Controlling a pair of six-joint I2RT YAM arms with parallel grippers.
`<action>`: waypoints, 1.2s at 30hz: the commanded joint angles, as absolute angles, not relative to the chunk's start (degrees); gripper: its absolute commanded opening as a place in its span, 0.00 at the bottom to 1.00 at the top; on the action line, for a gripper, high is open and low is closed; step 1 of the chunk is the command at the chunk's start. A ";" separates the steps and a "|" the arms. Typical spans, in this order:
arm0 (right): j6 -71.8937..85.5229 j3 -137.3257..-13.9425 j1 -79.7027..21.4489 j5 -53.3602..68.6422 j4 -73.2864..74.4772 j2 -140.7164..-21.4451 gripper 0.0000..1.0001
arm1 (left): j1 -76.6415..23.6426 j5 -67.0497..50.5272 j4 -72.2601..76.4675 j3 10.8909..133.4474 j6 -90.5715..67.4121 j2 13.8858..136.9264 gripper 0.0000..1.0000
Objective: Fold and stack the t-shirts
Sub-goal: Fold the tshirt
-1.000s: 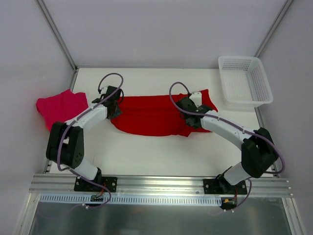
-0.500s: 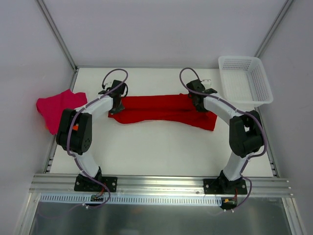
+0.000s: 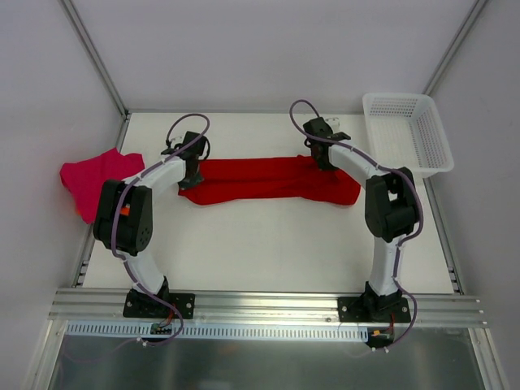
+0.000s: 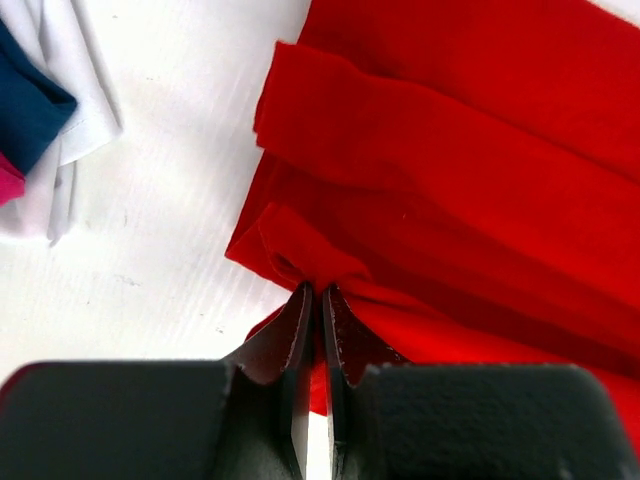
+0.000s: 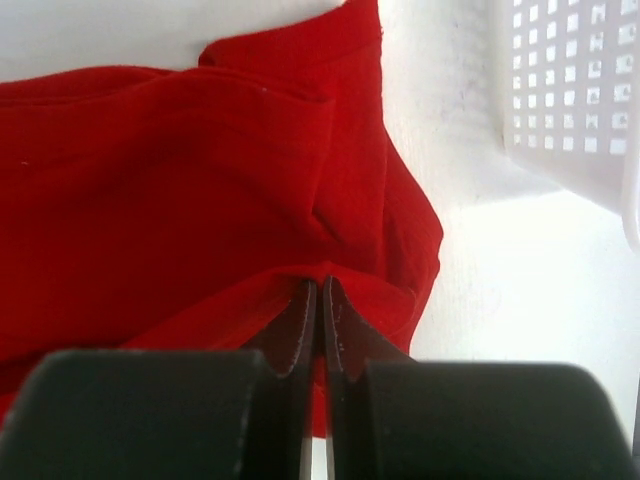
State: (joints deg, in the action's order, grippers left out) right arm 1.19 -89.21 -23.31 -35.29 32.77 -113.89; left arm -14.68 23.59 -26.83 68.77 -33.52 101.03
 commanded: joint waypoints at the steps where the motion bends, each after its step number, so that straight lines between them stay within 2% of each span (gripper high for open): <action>1: -1.93 -93.25 -22.68 -35.77 32.87 -115.13 0.00 | -13.19 25.49 -29.18 70.32 -32.43 99.93 0.04; 20: -6.50 -107.66 -21.62 -36.12 34.72 -121.90 0.01 | -12.22 22.59 -32.34 70.66 -32.61 95.36 0.11; 29: -7.38 -109.33 -21.62 -36.74 34.72 -125.33 0.00 | -11.87 21.27 -34.36 69.70 -33.84 94.14 0.12; 36: -6.51 -107.93 -21.62 -35.95 34.72 -124.81 0.01 | -11.87 20.39 -36.21 61.81 -37.96 85.88 0.13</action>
State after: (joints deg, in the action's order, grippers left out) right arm -6.24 -106.50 -22.09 -35.24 33.98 -126.08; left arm -12.62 20.10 -32.80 65.10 -35.42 91.33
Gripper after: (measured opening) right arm 0.022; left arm 0.123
